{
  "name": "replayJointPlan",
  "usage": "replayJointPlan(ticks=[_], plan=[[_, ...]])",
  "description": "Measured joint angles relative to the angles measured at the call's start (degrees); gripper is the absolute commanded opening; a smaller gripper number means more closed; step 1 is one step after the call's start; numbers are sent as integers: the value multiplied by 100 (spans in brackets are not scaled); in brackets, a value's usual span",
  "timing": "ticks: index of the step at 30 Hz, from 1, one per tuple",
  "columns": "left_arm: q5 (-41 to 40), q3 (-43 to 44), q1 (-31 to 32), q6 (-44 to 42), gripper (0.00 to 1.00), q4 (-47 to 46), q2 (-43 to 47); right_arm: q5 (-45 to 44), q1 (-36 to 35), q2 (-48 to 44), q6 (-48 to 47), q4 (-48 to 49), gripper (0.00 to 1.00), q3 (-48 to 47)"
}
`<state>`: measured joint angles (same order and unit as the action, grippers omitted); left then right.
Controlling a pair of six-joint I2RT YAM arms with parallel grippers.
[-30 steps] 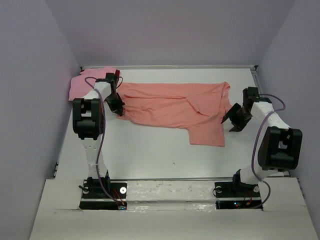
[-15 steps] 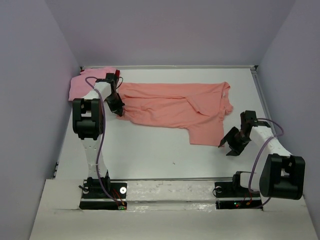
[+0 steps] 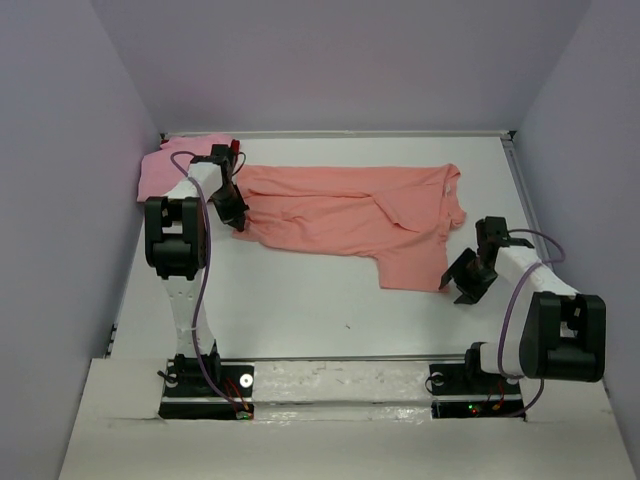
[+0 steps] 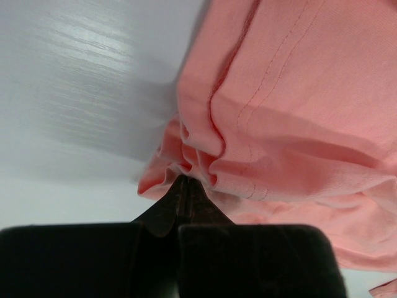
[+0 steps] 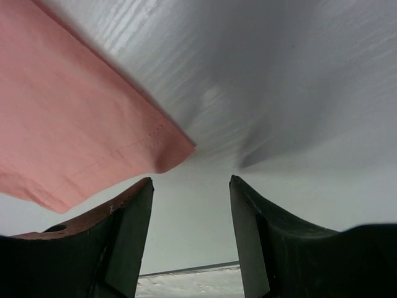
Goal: Fold and stack the t-shirts
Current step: Grap the side of the flattened tshirt closest away from the robot with both arms
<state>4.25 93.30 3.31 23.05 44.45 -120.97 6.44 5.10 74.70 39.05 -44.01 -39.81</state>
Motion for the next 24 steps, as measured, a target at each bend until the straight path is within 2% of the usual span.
replayJointPlan(ticks=[4,11,21,24], plan=[[0,11,0,-11,0,2,0,-109,2,240,0,195,51,-98],[0,22,0,-15,0,13,0,-210,2,568,2,492,47,-184],[-2,22,0,-26,0,17,0,-208,2,640,39,680,43,-201],[-4,22,0,-26,0,20,0,-192,2,627,68,728,39,-170]])
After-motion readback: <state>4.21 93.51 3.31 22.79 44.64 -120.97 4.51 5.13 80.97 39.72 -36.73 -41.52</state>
